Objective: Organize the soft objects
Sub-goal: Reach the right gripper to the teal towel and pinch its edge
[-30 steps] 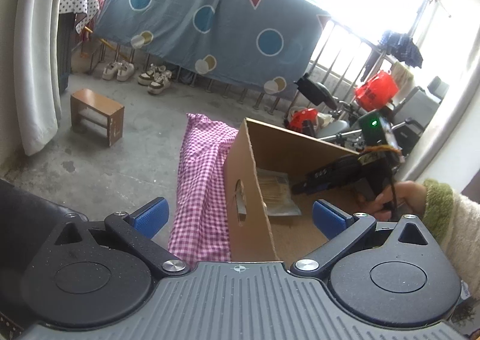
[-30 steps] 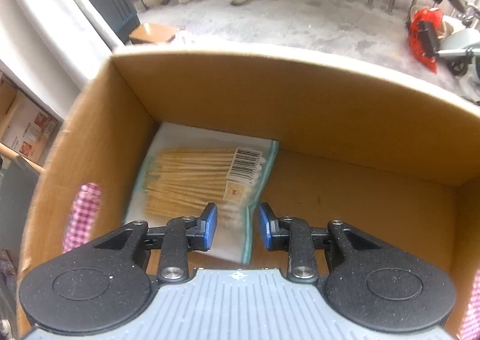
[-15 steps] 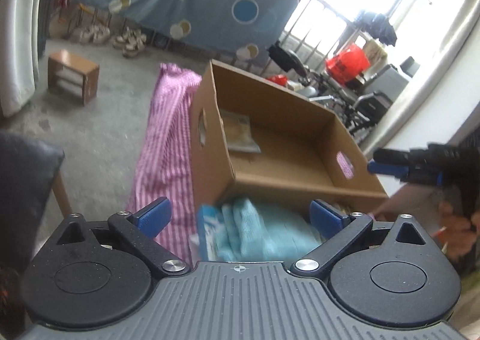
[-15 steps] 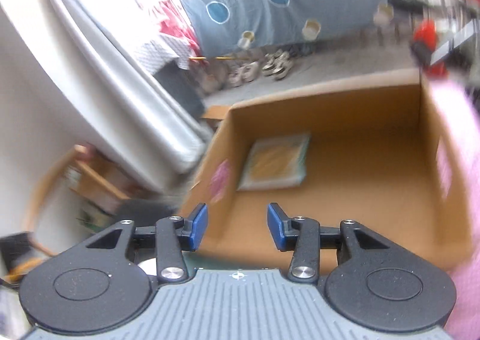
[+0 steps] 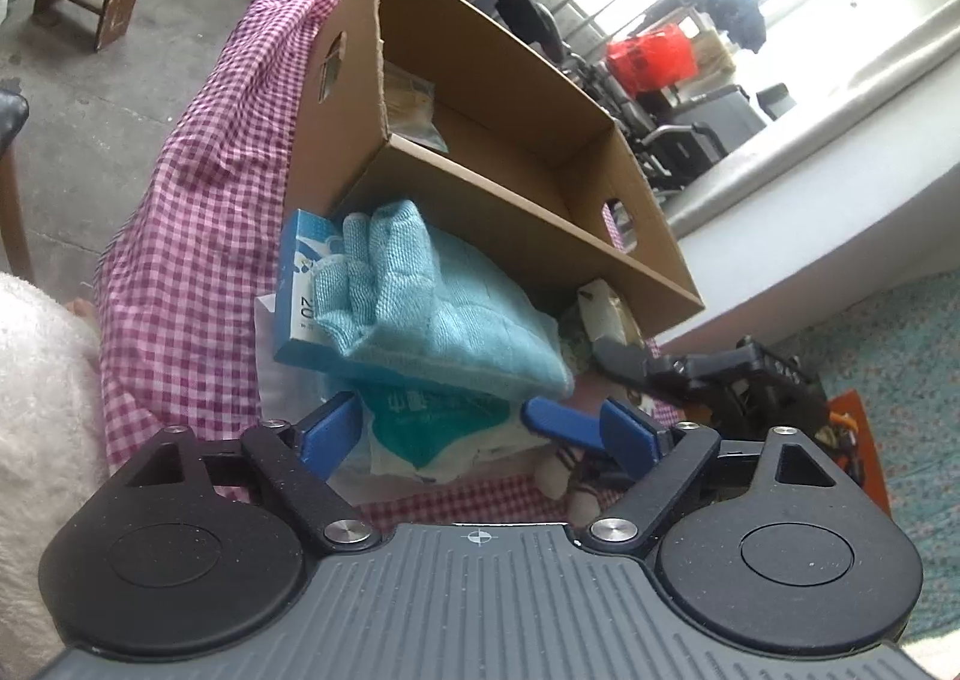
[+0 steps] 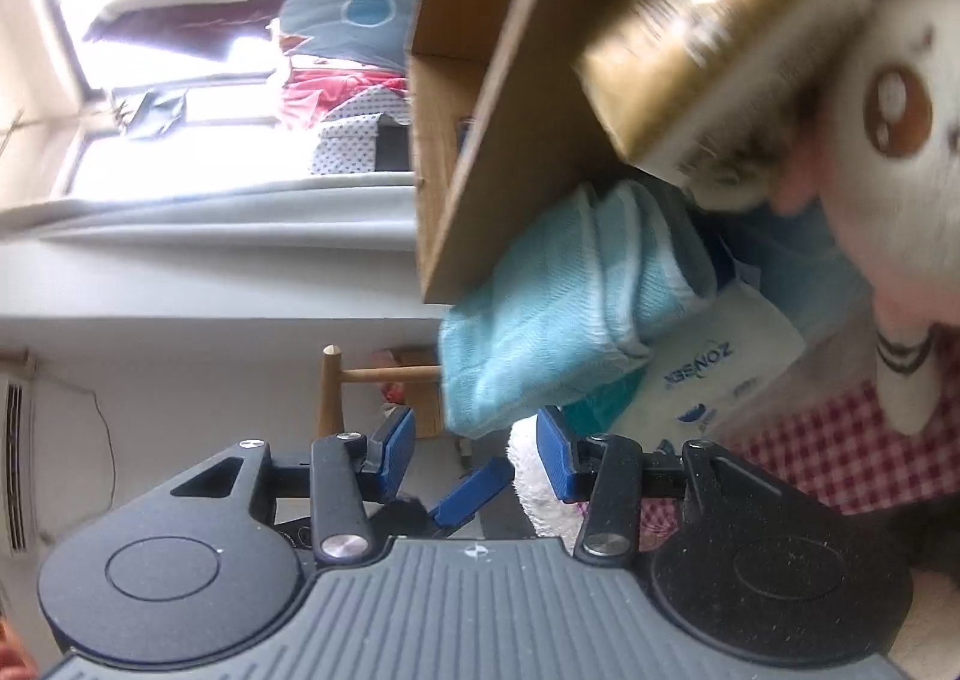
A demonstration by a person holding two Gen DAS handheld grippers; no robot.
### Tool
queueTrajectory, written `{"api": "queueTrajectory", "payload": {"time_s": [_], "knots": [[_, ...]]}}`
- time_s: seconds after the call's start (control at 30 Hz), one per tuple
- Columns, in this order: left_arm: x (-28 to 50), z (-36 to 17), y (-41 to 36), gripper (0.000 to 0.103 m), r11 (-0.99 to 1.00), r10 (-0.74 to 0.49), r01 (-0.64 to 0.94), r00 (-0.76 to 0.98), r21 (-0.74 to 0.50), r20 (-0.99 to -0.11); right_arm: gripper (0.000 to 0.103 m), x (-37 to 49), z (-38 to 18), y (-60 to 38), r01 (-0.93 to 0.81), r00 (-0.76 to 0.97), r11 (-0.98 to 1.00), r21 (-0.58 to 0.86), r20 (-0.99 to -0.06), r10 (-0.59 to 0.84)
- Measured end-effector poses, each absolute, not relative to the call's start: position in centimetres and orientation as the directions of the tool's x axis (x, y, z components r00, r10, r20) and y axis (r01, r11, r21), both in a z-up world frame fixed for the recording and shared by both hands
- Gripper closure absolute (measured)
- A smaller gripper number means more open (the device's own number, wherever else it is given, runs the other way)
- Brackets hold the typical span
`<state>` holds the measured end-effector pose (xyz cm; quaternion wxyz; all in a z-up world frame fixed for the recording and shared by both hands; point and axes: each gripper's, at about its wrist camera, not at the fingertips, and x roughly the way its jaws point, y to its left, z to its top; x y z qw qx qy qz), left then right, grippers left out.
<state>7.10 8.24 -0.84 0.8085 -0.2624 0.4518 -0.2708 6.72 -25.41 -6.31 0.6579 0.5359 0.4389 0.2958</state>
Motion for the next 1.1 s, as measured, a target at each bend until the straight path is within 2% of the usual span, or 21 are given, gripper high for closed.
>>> {"api": "queueTrajectory", "payload": {"time_s": [0.27, 0.43, 0.6, 0.73, 0.83, 0.93, 1.0, 1.1], "knots": [[8.9, -1.9, 9.4, 0.019, 0.661, -0.688, 0.097, 0.473, -0.744, -0.550, 0.055, 8.2, -8.6, -24.7, 0.182, 0.453, 0.247, 0.952, -0.304, 0.838], [8.9, -1.3, 9.4, 0.031, 0.682, -0.662, 0.101, 0.504, -0.724, -0.554, 0.055, 8.1, -9.6, -24.5, 0.218, 0.495, 0.240, 0.946, -0.319, 0.808], [8.4, -0.3, 9.2, 0.044, 0.733, -0.614, 0.138, 0.558, -0.666, -0.559, 0.055, 7.9, -9.6, -24.4, 0.222, 0.538, 0.200, 0.954, -0.290, 0.791], [8.6, 0.0, 8.5, 0.045, 0.749, -0.605, 0.175, 0.572, -0.639, -0.553, 0.055, 8.1, -9.9, -24.0, 0.237, 0.540, 0.193, 0.952, -0.295, 0.788], [9.4, -0.6, 8.5, 0.047, 0.750, -0.596, 0.137, 0.563, -0.647, -0.572, 0.055, 8.3, -10.3, -23.8, 0.252, 0.543, 0.186, 0.950, -0.298, 0.785], [9.4, -0.4, 8.2, 0.056, 0.779, -0.563, 0.136, 0.581, -0.612, -0.588, 0.055, 7.9, -10.9, -23.9, 0.266, 0.549, 0.178, 0.947, -0.301, 0.780], [9.2, -0.1, 7.6, 0.067, 0.810, -0.534, 0.157, 0.595, -0.565, -0.601, 0.056, 7.7, -11.3, -23.8, 0.276, 0.554, 0.185, 0.943, -0.314, 0.771], [8.9, 0.0, 6.9, 0.075, 0.840, -0.504, 0.180, 0.609, -0.512, -0.613, 0.058, 7.8, -11.2, -23.3, 0.279, 0.574, 0.196, 0.940, -0.327, 0.751]]}}
